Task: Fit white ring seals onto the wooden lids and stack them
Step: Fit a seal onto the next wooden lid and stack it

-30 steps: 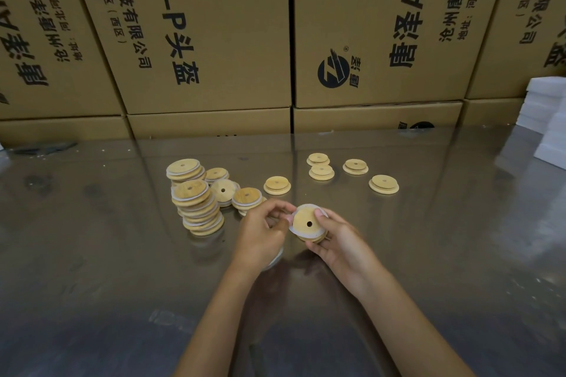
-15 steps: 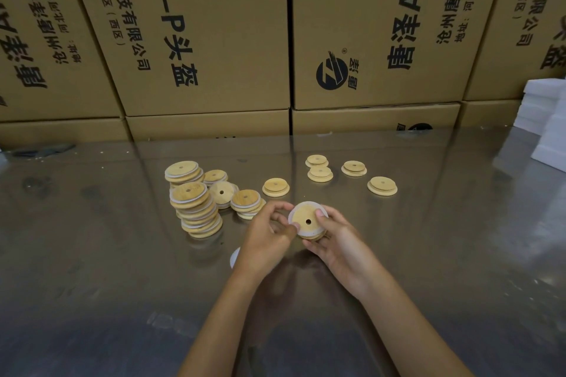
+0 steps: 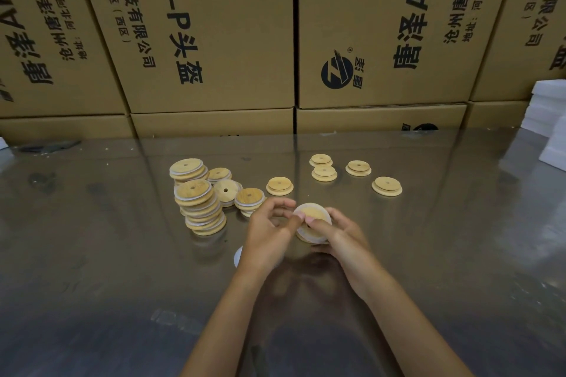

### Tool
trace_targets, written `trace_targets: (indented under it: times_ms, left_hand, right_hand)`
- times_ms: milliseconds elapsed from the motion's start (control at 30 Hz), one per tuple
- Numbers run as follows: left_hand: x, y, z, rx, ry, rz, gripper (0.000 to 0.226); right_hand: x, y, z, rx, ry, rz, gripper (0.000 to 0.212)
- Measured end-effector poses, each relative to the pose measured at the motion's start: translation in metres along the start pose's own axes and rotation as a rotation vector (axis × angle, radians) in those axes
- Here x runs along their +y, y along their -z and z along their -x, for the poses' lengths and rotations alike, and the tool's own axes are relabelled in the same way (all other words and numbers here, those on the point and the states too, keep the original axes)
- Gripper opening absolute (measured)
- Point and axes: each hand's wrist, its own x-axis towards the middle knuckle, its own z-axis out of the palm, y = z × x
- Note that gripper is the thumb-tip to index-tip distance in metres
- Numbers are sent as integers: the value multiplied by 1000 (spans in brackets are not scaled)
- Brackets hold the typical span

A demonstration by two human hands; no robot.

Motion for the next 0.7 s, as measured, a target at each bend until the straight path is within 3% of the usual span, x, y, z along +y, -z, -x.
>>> trace_targets:
  times_ms: [367, 700]
  left_hand:
    - [0, 1, 1, -37, 40, -18, 11]
    - [0, 11, -4, -130, 71, -53, 10]
  right_hand:
    - [3, 2, 0, 44, 47, 63, 13]
    - [3, 6, -1, -8, 20, -86, 14]
